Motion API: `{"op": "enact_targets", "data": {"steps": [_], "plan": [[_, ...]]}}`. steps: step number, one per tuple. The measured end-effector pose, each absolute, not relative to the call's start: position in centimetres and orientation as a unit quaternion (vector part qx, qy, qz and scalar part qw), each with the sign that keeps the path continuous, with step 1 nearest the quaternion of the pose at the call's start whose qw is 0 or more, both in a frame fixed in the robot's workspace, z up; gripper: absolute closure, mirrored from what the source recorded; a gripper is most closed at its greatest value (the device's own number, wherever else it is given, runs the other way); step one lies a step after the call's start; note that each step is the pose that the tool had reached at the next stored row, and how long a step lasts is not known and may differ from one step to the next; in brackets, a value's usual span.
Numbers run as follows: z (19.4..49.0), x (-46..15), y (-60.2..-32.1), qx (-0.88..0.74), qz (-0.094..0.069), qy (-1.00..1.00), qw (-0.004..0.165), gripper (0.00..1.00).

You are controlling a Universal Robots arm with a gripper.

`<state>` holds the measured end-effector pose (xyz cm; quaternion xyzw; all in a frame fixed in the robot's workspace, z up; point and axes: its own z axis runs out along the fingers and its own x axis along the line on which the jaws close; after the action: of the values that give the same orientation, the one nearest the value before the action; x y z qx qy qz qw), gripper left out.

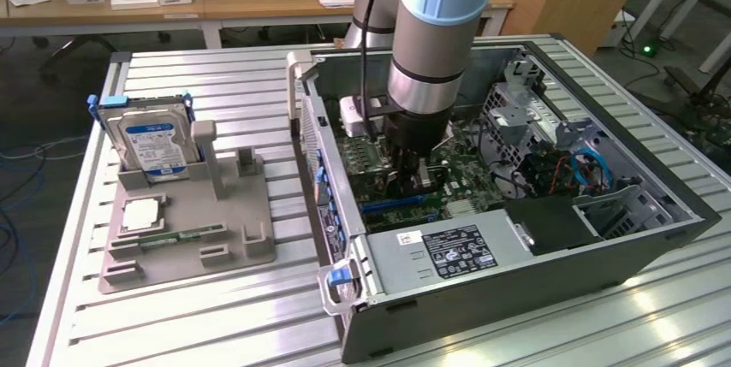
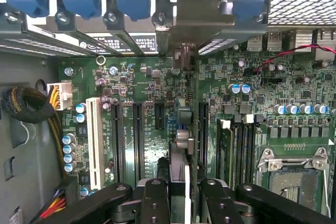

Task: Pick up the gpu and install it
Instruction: 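Insert the gpu into the slot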

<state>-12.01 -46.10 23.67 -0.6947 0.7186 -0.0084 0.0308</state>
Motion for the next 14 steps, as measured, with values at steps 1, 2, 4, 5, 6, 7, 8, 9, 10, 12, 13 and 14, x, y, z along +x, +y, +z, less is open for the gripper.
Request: {"op": "enact_targets", "data": {"steps": [1, 2, 4, 5, 6, 7, 8, 9, 10, 12, 13, 14], "plan": [[23.67, -12.01, -46.1, -0.695, -0.008, 0.719, 0.031, 0.73], [23.67, -12.01, -46.1, -0.695, -0.008, 0.719, 0.031, 0.73], [23.59, -12.03, -46.16, -0.695, -0.008, 0.719, 0.031, 0.73], [23.53, -12.03, -46.17, -0.695, -0.008, 0.719, 0.031, 0.73], [23.46, -12.02, -46.18, -0.695, -0.008, 0.719, 0.031, 0.73], [23.39, -12.01, -46.18, -0.695, -0.008, 0.719, 0.031, 0.73], [23.33, -12.01, -46.18, -0.695, -0.008, 0.719, 0.031, 0.73], [23.28, -12.01, -46.18, -0.695, -0.008, 0.719, 0.031, 0.73], [23.22, -12.01, -46.18, -0.695, -0.008, 0.719, 0.031, 0.73], [23.16, -12.03, -46.19, -0.695, -0.008, 0.719, 0.031, 0.73], [23.13, -12.03, -46.19, -0.695, -0.008, 0.719, 0.031, 0.73], [23.1, -12.03, -46.18, -0.695, -0.008, 0.719, 0.031, 0.73]]}}
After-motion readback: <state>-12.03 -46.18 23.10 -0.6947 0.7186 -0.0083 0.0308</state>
